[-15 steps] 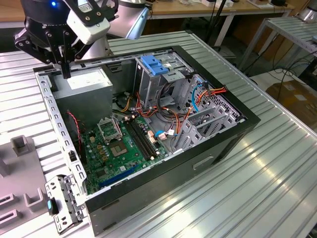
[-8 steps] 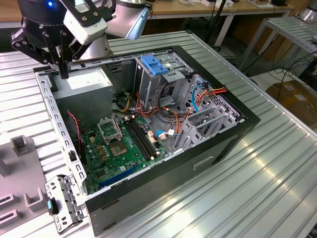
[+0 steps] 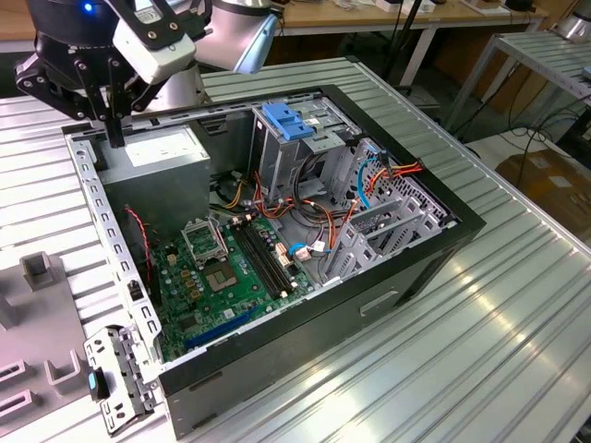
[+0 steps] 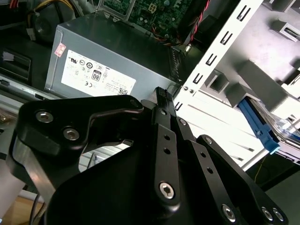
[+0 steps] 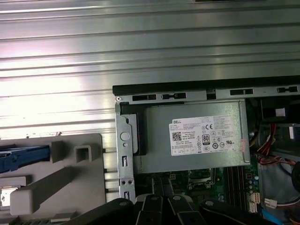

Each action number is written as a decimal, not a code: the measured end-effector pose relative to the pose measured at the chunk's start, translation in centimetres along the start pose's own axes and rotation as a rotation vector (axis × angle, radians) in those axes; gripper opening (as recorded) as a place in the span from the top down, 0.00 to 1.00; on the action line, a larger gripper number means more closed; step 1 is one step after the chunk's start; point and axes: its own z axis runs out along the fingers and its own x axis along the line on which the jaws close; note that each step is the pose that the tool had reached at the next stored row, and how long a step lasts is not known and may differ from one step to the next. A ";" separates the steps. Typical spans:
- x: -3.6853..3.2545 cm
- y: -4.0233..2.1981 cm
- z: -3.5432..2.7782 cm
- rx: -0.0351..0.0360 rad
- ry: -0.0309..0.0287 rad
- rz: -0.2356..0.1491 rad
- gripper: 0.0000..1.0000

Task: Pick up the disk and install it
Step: 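Reach for the disk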

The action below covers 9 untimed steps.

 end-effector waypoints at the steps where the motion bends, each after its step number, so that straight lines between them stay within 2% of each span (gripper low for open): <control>1: 0.07 0.00 0.00 0.0000 0.0000 0.000 0.89; 9: 0.55 -0.04 -0.01 0.0000 0.0000 0.000 0.89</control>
